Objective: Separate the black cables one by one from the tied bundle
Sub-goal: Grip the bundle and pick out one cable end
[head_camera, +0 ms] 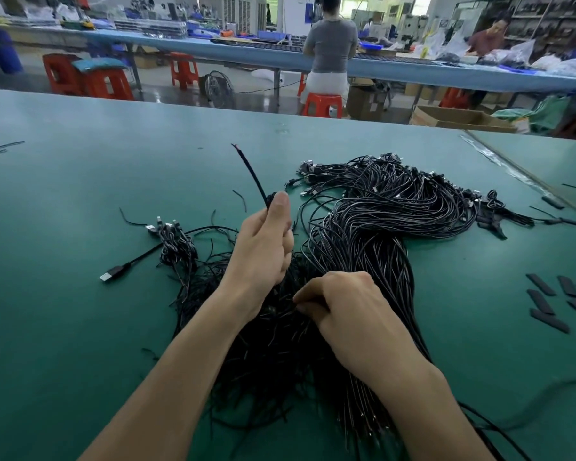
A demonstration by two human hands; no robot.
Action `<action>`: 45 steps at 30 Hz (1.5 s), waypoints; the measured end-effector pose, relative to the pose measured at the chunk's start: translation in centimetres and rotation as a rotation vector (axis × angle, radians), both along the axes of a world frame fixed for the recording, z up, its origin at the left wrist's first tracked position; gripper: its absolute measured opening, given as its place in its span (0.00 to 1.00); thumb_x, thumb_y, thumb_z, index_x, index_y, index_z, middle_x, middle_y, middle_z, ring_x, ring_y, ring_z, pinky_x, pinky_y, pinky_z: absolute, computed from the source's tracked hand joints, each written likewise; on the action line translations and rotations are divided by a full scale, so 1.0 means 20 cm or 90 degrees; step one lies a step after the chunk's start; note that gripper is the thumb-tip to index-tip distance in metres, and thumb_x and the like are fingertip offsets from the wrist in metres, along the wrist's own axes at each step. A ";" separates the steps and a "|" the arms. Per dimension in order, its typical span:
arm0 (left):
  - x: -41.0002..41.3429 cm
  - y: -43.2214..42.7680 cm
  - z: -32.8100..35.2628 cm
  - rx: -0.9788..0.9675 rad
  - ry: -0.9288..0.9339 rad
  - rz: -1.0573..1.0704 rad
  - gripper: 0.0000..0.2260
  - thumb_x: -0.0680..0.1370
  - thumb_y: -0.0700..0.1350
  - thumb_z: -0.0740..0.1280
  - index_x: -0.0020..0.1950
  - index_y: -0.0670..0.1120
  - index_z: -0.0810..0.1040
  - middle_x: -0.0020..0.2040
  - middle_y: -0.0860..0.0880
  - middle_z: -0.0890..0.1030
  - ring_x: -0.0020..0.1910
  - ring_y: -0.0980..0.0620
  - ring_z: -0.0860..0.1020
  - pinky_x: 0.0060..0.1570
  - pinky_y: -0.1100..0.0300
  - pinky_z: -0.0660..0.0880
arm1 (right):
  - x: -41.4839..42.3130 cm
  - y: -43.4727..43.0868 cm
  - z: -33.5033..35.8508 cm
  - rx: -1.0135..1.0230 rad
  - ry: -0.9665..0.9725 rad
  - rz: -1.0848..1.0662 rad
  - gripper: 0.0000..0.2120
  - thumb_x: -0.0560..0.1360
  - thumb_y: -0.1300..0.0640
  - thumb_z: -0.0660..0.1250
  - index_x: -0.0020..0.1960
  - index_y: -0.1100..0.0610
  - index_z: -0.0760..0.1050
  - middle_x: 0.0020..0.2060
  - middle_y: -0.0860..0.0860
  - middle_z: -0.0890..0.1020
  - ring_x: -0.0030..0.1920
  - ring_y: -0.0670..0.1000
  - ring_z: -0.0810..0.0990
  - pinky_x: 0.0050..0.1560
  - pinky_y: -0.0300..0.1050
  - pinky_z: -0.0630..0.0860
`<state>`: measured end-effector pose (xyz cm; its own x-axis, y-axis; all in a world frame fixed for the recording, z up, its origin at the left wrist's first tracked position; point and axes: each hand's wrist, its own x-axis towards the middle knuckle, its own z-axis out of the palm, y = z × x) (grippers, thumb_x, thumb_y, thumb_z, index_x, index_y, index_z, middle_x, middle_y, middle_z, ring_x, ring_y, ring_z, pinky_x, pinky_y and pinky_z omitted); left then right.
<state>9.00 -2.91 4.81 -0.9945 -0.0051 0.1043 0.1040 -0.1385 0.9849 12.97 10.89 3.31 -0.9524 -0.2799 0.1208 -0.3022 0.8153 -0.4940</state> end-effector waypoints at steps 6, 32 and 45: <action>0.01 0.02 0.00 0.034 -0.044 -0.054 0.24 0.82 0.63 0.49 0.30 0.55 0.66 0.27 0.57 0.60 0.23 0.57 0.53 0.19 0.67 0.53 | 0.02 -0.02 -0.03 0.074 0.027 0.007 0.09 0.78 0.47 0.67 0.56 0.45 0.80 0.49 0.44 0.82 0.51 0.48 0.80 0.48 0.43 0.75; 0.12 0.11 0.10 -0.006 0.134 -0.177 0.22 0.83 0.58 0.55 0.32 0.49 0.66 0.25 0.57 0.63 0.21 0.60 0.58 0.21 0.71 0.57 | -0.04 0.11 0.13 -0.745 0.209 -0.171 0.07 0.76 0.65 0.71 0.46 0.54 0.81 0.38 0.50 0.87 0.38 0.48 0.86 0.38 0.36 0.79; 0.14 0.14 0.10 0.041 0.090 -0.148 0.09 0.79 0.48 0.55 0.45 0.46 0.69 0.23 0.57 0.65 0.20 0.61 0.59 0.19 0.69 0.57 | 0.01 0.09 0.19 -0.569 0.180 -0.033 0.09 0.76 0.65 0.70 0.45 0.51 0.82 0.40 0.50 0.84 0.39 0.45 0.80 0.40 0.40 0.78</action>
<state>11.74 -0.04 6.81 -0.9454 0.2107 0.2487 0.1975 -0.2368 0.9513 13.13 12.61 7.19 -0.8635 0.0697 0.4995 -0.4808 0.1851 -0.8571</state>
